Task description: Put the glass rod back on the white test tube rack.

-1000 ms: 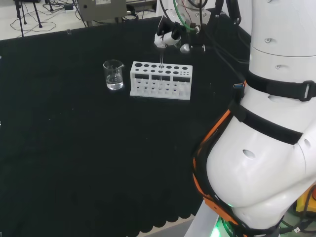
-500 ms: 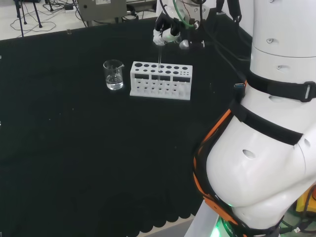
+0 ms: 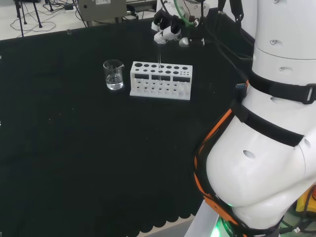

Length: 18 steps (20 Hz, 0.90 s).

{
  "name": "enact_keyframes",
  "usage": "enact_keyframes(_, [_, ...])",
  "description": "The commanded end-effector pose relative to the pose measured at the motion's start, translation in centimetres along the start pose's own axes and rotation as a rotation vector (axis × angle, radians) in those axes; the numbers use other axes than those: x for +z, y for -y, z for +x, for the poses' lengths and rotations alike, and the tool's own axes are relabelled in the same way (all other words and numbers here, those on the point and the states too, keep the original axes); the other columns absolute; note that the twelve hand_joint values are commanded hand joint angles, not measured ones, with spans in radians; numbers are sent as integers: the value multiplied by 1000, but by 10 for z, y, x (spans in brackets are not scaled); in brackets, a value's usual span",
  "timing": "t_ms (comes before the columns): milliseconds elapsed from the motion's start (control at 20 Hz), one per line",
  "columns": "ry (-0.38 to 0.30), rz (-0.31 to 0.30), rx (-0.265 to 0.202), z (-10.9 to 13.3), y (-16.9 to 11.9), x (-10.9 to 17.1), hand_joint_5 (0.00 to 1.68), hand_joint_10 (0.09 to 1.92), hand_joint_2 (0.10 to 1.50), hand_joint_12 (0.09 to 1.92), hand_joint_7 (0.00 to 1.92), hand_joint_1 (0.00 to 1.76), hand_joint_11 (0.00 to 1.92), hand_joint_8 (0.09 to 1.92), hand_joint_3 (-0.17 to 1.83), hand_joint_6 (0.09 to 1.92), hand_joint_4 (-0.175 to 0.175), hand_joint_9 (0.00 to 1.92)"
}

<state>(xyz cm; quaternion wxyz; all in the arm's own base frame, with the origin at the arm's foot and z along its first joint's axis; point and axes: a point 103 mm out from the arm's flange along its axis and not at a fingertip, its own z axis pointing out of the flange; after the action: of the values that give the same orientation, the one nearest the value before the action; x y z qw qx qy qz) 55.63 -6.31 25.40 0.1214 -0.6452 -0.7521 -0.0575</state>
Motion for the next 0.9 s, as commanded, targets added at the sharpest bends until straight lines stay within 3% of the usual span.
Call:
enact_keyframes(50, [3, -5, 1, 1, 0, -3, 709, 837, 923, 832, 1129, 1384, 1450, 703, -175, 919, -175, 1920])
enact_keyframes(500, [4, 16, 1, -2, 3, 5, 728, 845, 923, 844, 1121, 1386, 1449, 711, -175, 917, -175, 1920])
enact_keyframes(900, [57, 57, -18, 0, 2, 8, 722, 861, 922, 856, 1114, 1384, 1456, 714, -175, 905, -175, 1920])
